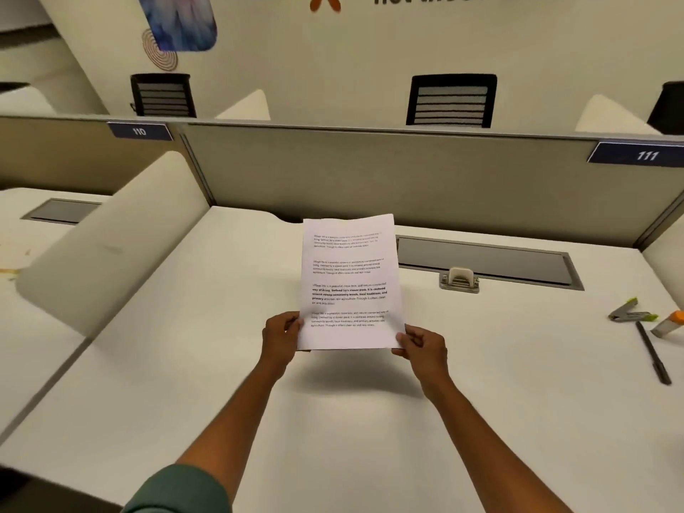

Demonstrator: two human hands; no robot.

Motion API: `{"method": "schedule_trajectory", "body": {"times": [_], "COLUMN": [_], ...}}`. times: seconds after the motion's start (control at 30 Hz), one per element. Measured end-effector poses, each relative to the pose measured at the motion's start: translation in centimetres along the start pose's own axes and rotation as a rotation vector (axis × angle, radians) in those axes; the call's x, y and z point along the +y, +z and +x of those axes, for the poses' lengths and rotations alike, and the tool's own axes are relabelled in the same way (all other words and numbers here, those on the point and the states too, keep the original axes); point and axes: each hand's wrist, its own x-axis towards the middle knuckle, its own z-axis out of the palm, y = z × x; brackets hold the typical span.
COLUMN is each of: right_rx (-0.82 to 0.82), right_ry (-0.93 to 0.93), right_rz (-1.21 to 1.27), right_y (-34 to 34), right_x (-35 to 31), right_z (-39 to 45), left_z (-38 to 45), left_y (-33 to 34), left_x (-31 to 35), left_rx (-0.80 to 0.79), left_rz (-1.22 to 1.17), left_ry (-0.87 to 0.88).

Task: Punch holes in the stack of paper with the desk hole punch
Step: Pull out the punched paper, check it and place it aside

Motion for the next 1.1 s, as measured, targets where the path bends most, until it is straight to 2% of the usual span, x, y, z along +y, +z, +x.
{"method": "schedule_trajectory", "body": {"times": [0.33,0.8,1.1], "right_rx": [0.005,0.086,0.101], "right_ry": [0.061,0.103,0.088], "right_rz": [0.005,0.012,-0.03], "right_y": [6.8,25.8,35.4], "right_x": [-0.1,-0.6,-0.5], "right_z": [-0.8,0.1,0.4], "left_z": [4.4,14.9,20.5], "left_y": [-5.2,-20.3,-26.9], "left_x": [-3.3,-6.7,-8.8], "left_rx": [0.021,-0.191,-0.175], "left_rz": [-0.038,-0.048,0.02], "left_ry": [-0.098,-0.079,-0.09]}}
